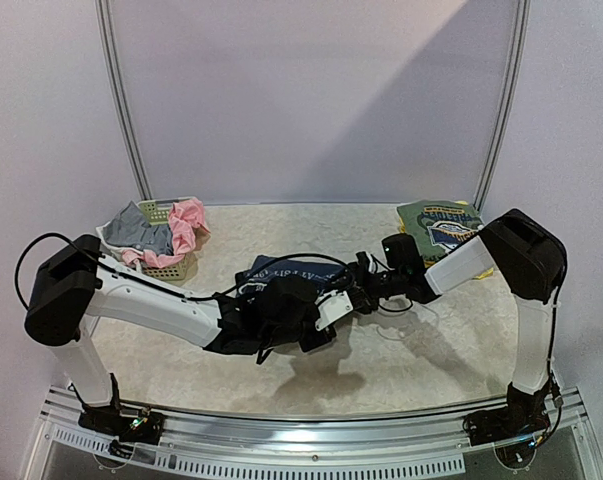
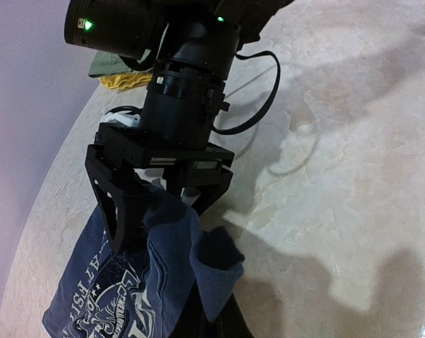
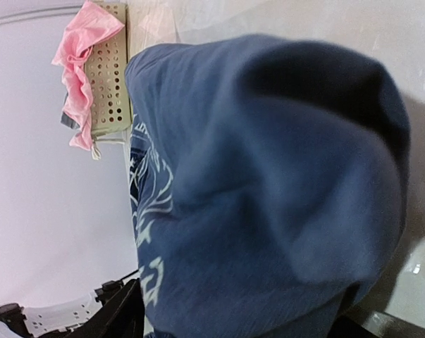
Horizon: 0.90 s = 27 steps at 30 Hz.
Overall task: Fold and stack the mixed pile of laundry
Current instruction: Pass from the left arm to the right
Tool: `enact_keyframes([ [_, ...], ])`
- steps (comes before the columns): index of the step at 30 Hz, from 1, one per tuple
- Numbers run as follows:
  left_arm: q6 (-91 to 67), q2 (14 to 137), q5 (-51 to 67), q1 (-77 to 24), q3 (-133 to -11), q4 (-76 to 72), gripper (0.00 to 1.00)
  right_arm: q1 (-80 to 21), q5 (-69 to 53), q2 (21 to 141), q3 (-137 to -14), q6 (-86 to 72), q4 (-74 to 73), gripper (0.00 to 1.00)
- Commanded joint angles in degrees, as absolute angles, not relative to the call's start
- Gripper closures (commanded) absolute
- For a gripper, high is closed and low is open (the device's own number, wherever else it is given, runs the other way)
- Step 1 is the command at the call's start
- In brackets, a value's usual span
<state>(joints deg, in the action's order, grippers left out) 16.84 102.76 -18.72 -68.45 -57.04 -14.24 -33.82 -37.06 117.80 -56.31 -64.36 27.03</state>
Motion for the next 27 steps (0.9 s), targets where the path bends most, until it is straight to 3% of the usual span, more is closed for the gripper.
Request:
enact_keyframes([
  [1,15.2,102.2,-16.3,-67.9,-57.5,-16.5,1.0,-34.2,-37.3,120.8,-57.2,-64.8,26.7,0.34],
  [7,13.6,103.4,-13.4,-68.1,-57.8,-16.9,1.0,-34.3,-37.7,122.3,-58.3,-64.5,27.2,0.64],
  [14,11.9,104.5,-9.0,-68.7,-57.5,-16.2,0.98,-34.0,-37.5,122.5,-60.6,-61.7,23.2,0.85],
  [15,11.5,104.5,-7.9,-68.8,-57.5,-15.8,0.92,-34.0,-37.5,122.5,-60.9,-61.3,22.5,0.88],
  [18,10.4,104.1,-3.8,-69.1,-56.7,-15.2,0.56,-33.3,-37.6,122.5,-62.1,-59.4,19.9,0.97],
  [22,8.9,102.6,4.2,-69.1,-56.1,-12.7,0.23,-32.6,-37.4,122.1,-65.3,-54.8,11.3,1.0],
  [27,6.7,99.7,3.3,-68.8,-54.3,-11.8,0.12,-32.1,-34.4,121.4,-72.2,-42.2,-6.4,1.0],
])
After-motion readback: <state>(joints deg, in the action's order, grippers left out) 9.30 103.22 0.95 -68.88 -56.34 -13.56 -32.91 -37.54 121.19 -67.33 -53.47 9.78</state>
